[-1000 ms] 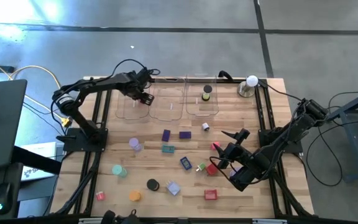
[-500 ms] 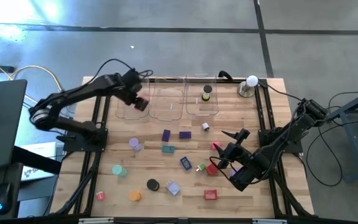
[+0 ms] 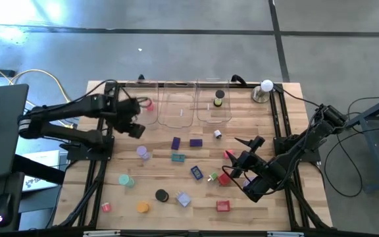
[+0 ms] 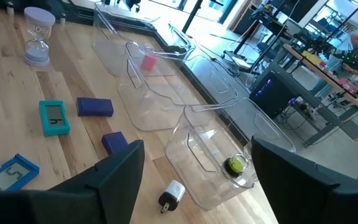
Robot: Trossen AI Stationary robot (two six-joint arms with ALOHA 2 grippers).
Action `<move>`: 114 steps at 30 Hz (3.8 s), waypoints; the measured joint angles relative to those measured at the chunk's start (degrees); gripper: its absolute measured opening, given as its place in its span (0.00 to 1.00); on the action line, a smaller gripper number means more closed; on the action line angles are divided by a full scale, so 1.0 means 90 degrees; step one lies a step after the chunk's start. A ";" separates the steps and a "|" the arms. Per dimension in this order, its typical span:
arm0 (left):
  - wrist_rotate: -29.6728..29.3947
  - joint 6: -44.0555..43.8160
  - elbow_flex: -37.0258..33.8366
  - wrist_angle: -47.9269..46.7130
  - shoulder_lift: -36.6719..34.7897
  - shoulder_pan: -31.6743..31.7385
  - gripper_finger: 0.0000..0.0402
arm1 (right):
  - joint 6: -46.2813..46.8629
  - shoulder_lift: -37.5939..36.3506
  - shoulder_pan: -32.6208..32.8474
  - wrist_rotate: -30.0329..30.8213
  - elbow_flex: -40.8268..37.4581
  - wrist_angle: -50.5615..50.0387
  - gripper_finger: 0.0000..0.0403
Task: Pick & Place Office items
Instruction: Put the pink white charger adapter into the left transparent bin
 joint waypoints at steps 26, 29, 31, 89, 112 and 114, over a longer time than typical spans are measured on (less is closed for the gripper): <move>-0.0602 -0.6987 0.0004 -0.0613 0.0223 -0.5842 0.51 | -0.0121 -0.0002 0.0000 0.0020 0.0000 0.0007 0.71; -0.0596 -0.7661 0.0005 -0.0507 0.0304 -0.6345 0.51 | -0.0121 -0.0002 0.0000 0.0019 0.0000 0.0010 0.71; -0.0603 -0.7977 0.0007 -0.0474 0.0395 -0.6607 0.51 | -0.0121 -0.0002 0.0000 0.0019 0.0000 0.0012 0.71; 0.0203 -0.2102 0.0005 0.1962 0.3178 -0.8436 0.51 | -0.0349 -0.0002 0.0007 -0.0386 0.0000 0.0044 0.71; -0.0176 -0.3235 0.0002 0.2598 0.3854 -0.8820 0.51 | -0.0501 -0.0002 0.0066 -0.0695 0.0000 0.0115 0.71; -0.0173 -0.3237 0.0002 0.2582 0.3859 -0.8843 0.51 | -0.0558 -0.0002 0.0068 -0.0701 -0.0002 0.0117 0.71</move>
